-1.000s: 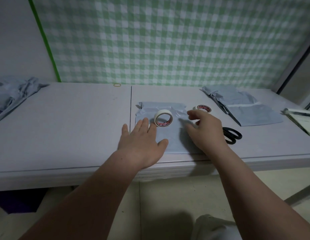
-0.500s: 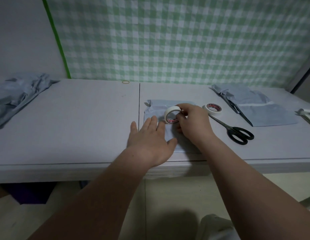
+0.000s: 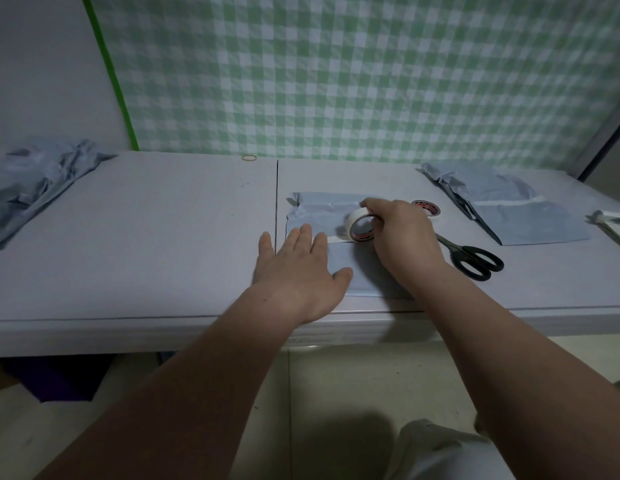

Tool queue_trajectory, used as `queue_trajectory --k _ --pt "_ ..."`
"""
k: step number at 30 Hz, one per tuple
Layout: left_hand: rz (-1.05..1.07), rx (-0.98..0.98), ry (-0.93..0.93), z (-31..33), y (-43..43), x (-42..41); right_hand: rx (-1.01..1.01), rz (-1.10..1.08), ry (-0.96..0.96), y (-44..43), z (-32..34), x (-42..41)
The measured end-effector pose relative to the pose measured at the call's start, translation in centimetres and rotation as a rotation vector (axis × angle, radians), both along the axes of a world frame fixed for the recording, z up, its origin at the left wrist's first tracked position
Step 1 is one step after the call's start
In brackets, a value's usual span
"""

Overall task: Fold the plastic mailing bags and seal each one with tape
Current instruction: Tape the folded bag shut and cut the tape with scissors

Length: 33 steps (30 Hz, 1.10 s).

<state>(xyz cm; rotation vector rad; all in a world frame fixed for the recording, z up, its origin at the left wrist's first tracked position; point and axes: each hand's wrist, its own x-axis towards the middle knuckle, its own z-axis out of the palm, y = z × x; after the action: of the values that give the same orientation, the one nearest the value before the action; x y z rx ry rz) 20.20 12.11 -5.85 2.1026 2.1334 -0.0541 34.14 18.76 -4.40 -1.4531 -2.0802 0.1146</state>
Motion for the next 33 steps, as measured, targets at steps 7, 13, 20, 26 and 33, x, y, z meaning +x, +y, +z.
queue_trajectory --k 7,13,20,26,33 --pt "-0.001 0.001 0.009 0.0 0.0 0.0 0.027 -0.003 -0.184 -0.5 0.1 -0.2" --pt "-0.008 0.001 0.02 0.0 0.0 0.0 0.047 0.002 -0.347 -1.2 0.7 -0.8" --pt "-0.024 -0.033 0.026 0.2 0.1 0.1 0.066 -0.004 -0.357 -1.2 -0.1 -1.2" --pt "-0.004 -0.038 0.035 0.2 0.0 0.0 0.058 0.008 -0.205 -0.9 -1.7 -0.7" --pt "0.042 -0.04 0.069 0.3 -0.4 -0.5 0.049 0.019 -0.119 -0.4 -2.1 -0.3"
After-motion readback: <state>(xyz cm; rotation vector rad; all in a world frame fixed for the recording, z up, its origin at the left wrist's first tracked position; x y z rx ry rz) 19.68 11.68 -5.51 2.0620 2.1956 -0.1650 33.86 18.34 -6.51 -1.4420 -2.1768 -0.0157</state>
